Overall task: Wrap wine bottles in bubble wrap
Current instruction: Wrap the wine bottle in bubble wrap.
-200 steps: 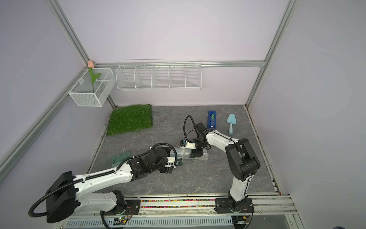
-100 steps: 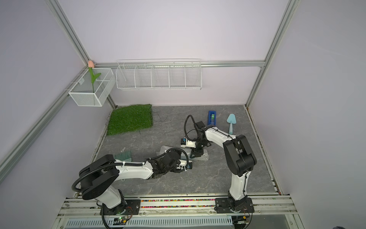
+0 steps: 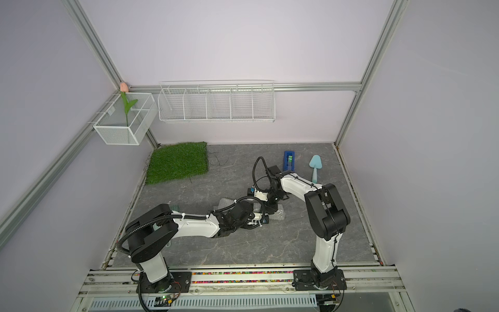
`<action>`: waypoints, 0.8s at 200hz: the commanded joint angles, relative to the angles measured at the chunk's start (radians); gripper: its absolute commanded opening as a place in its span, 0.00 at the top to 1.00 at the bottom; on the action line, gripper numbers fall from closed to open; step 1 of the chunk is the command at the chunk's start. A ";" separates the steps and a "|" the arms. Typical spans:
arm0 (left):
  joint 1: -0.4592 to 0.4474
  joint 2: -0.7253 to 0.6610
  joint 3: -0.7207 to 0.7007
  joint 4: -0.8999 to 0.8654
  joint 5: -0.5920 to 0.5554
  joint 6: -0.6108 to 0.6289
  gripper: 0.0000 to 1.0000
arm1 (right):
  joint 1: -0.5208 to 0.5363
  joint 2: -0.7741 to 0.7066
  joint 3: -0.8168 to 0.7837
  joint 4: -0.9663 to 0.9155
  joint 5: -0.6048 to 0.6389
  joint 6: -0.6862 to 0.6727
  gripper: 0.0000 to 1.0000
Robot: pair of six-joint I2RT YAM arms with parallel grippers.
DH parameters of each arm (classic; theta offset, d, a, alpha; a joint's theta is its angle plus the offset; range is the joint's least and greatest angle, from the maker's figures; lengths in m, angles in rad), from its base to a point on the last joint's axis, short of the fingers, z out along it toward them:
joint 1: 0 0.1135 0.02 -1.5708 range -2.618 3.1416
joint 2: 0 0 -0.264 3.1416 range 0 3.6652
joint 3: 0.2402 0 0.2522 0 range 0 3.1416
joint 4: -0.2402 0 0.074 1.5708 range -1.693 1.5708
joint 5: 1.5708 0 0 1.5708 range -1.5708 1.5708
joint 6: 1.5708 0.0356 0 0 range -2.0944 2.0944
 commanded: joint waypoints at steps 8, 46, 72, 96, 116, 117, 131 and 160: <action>0.009 0.029 0.011 -0.223 0.057 -0.078 0.36 | -0.020 -0.053 -0.060 0.004 0.024 0.078 0.12; 0.009 0.023 0.003 -0.252 0.065 -0.103 0.38 | -0.058 -0.229 -0.150 0.171 0.038 0.157 0.12; 0.009 0.018 0.004 -0.269 0.074 -0.113 0.40 | -0.103 -0.378 -0.230 0.313 0.046 0.237 0.12; 0.012 0.022 0.020 -0.296 0.085 -0.126 0.41 | -0.143 -0.488 -0.287 0.404 0.076 0.304 0.12; 0.012 0.019 0.049 -0.342 0.095 -0.170 0.42 | -0.194 -0.617 -0.408 0.608 0.155 0.436 0.12; 0.012 0.019 0.051 -0.345 0.096 -0.174 0.42 | -0.196 -0.623 -0.415 0.622 0.159 0.446 0.12; 0.014 0.012 0.081 -0.401 0.110 -0.218 0.42 | -0.237 -0.740 -0.535 0.837 0.221 0.590 0.12; 0.043 -0.021 0.139 -0.515 0.238 -0.335 0.42 | -0.327 -0.887 -0.674 1.039 0.301 0.828 0.11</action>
